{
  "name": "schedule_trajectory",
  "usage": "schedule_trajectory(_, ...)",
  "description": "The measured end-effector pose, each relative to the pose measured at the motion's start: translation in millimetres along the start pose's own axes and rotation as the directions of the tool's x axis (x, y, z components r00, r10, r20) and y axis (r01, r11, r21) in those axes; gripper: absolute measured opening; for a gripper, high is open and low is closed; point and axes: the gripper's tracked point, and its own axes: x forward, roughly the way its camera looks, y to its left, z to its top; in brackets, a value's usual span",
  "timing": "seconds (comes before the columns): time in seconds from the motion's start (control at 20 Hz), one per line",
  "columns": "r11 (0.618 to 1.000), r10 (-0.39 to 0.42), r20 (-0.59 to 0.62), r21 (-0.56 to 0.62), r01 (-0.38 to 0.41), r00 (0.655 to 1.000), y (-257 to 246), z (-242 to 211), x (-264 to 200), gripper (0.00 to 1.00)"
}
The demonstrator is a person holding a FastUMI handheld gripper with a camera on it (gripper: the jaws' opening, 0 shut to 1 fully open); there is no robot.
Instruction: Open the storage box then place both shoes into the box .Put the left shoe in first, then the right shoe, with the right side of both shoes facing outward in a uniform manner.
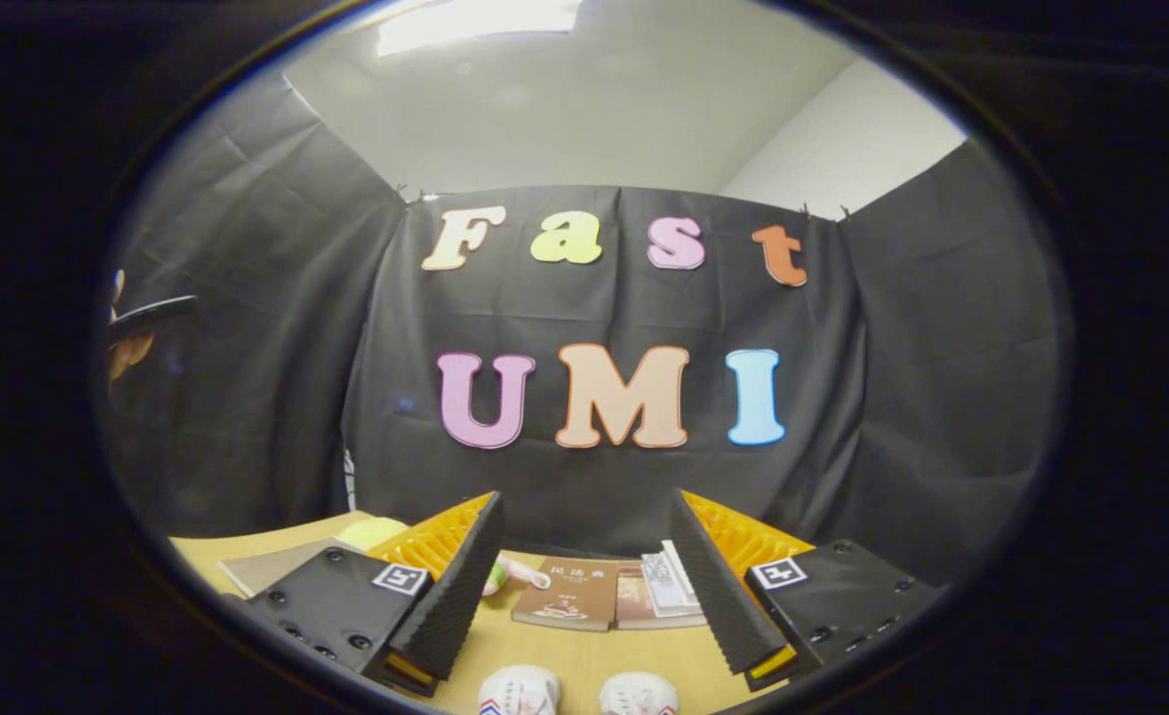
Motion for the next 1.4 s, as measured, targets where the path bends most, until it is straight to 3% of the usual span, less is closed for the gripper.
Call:
schedule_trajectory(0.25,0.977,0.105,-0.076,0.193,-0.088,0.992,17.7,-31.2,-2.4,1.0)
schedule_trajectory(0.4,0.933,0.174,-0.141,0.339,-0.117,0.975,25.7,-58.0,-2.4,1.0)
schedule_trajectory(0.75,0.805,0.292,-0.258,0.586,-0.091,0.921,38.4,-117.2,-3.7,1.0)
schedule_trajectory(0.95,0.697,0.401,-0.285,0.711,-0.088,0.871,55.9,-142.5,-5.1,1.0)
schedule_trajectory(1.05,0.617,0.465,-0.277,0.783,-0.083,0.841,67.5,-150.1,-9.1,1.0)
schedule_trajectory(1.4,0.398,0.649,-0.283,0.917,0.002,0.706,113.6,-188.0,-25.4,1.0)
